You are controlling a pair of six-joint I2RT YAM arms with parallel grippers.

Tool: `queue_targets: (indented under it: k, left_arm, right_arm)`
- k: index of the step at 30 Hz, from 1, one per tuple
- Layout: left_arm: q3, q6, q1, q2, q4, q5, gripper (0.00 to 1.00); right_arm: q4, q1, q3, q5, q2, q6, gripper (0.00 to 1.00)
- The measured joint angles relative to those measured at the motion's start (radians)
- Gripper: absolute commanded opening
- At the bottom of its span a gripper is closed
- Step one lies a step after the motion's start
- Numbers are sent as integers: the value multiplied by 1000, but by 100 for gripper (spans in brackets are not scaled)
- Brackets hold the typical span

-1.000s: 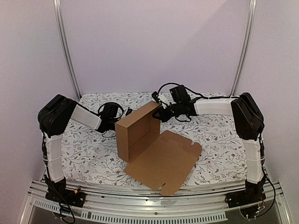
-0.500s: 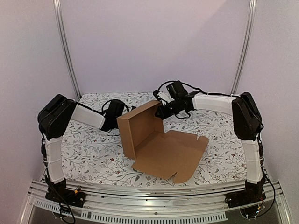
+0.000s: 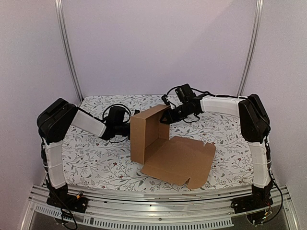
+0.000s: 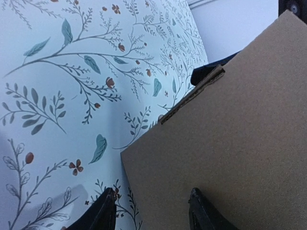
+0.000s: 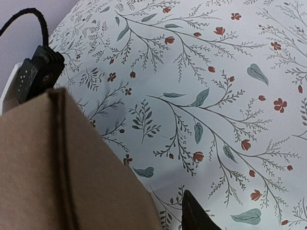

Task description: Fold the paper box

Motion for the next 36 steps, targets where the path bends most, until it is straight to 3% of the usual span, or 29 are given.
queue_targets:
  k: [5,12,21,28,33,36]
  left_arm:
    - [-57,-17,18,-4,70,21,52]
    - [-181,-9,114,-110,51,-14,53]
    - [-16,240,127,-452,-441,-262,54]
    - [61,372,53,-639,-731,-391,54]
    - [98,446,-45,-695,-879,-435,54]
    - [130,471,-94,-696,-948,-436,54]
  right_arm:
    - [-79,-5,21,-11,-3,-35,41]
    - [-142,-5,17,-31,-27,-82,55]
    - [-280,-5,-89,-74,-154,-227,72]
    - [-431,-14,-248,-21,-324,-351,98]
    - [-482,-47,-336,-21,-509,-385,99]
    - [-452,-68,-368,-100,-634,-346,99]
